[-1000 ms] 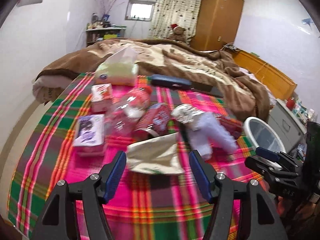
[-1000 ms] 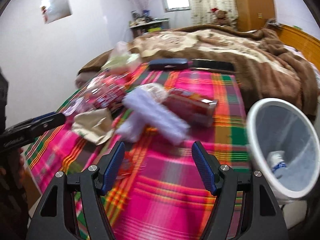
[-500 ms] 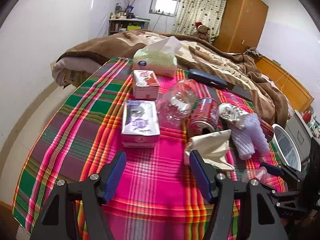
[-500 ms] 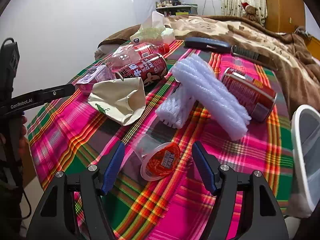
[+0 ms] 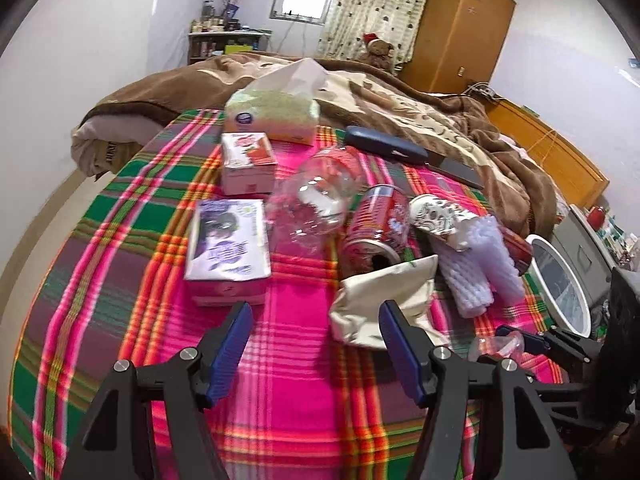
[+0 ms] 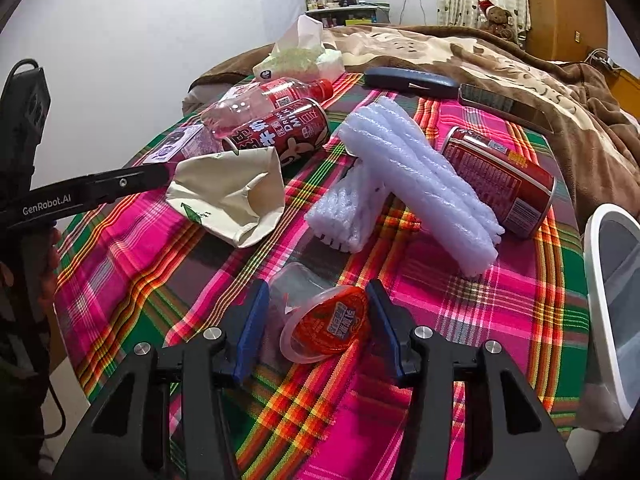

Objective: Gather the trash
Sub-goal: 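Grasp the orange-labelled jelly cup with the right tool while the left tool grasps the cream paper bag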

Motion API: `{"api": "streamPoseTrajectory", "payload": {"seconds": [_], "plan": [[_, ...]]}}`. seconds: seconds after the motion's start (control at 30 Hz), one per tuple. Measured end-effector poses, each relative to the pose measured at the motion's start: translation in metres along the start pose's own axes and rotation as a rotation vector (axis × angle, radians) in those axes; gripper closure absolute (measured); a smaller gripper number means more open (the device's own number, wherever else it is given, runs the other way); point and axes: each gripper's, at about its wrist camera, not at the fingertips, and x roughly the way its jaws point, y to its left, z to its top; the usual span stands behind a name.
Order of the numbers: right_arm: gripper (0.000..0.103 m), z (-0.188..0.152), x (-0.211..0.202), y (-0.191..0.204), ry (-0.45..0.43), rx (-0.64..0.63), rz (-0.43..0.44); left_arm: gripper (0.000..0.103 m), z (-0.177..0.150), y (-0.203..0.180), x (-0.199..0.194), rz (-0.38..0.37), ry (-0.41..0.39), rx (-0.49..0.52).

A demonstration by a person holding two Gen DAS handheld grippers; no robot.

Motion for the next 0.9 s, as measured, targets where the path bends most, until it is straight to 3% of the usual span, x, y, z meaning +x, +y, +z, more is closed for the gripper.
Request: {"api": "streamPoseTrajectory", "payload": {"seconds": [0.3,0.57,0.67,0.77,0.9], "plan": [[0.052,-0.002,-0.008,-0.014,-0.020,0.055,-0.037,0.037,0.006,-0.025,0.029,-0.112,0.062,0.075],[0.052,-0.005,-0.016,-0.031,-0.040,0.101,-0.079,0.037,-0.014,-0.053,0.034,-0.183,0.132,0.138],[0.052,-0.006,-0.019,-0.038,-0.043,0.116,-0.096,0.037,-0.025,-0.067,0.026,-0.269,0.162,0.176],[0.052,-0.007,-0.021,-0.043,-0.044,0.126,-0.103,0.037,-0.027,-0.075,0.021,-0.238,0.135,0.222],[0.052,-0.008,-0.021,-0.044,-0.047,0.134,-0.104,0.037,-0.018,-0.070,0.031,-0.174,0.136,0.189]]}}
